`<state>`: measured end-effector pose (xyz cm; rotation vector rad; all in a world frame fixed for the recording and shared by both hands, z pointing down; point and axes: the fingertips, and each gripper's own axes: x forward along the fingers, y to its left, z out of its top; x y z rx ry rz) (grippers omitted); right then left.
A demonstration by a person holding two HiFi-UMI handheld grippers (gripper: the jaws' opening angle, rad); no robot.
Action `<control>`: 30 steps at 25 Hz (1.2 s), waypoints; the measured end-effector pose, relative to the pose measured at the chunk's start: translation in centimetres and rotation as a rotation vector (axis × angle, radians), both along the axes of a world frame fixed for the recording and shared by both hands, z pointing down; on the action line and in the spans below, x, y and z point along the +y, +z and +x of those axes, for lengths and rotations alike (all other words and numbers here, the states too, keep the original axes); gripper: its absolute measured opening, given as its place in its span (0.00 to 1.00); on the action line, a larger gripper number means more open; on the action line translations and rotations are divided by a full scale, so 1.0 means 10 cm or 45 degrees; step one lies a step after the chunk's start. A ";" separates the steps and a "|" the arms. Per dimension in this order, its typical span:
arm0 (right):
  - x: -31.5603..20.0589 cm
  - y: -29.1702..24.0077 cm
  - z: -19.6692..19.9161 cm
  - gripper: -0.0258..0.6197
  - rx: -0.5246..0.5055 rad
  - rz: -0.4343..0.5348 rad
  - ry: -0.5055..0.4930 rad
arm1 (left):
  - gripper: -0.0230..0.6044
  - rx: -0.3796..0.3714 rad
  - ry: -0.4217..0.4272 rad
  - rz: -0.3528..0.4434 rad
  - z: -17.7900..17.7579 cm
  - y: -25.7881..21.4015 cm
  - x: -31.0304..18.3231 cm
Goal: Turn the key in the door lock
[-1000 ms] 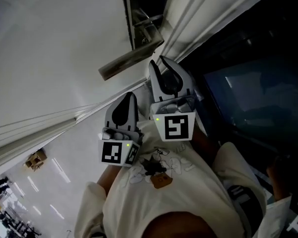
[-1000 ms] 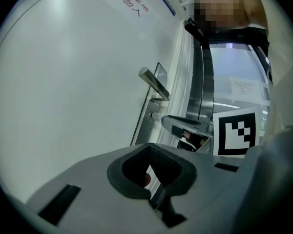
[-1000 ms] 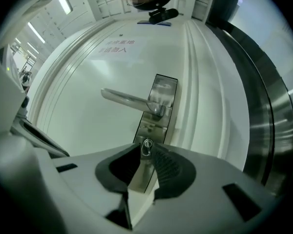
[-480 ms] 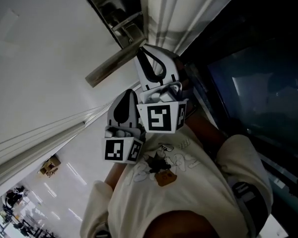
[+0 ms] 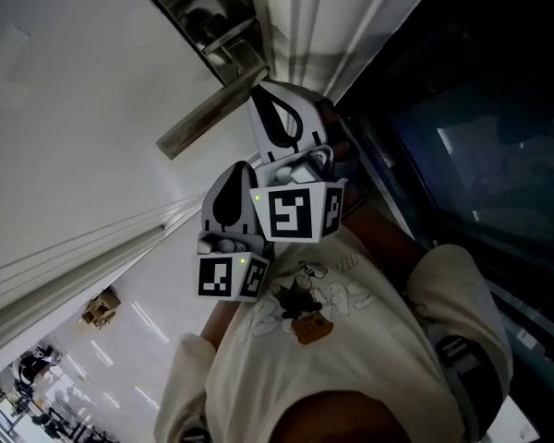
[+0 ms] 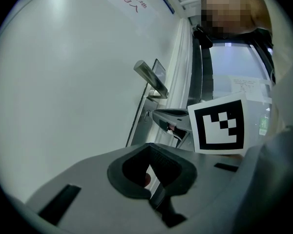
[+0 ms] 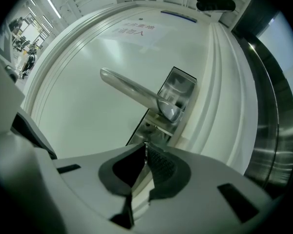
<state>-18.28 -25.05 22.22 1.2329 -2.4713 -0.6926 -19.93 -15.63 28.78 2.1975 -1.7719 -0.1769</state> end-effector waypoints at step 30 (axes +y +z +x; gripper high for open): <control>-0.14 0.05 0.12 0.08 -1.125 -0.971 -0.340 | 0.04 0.009 -0.001 -0.020 0.12 0.04 -0.02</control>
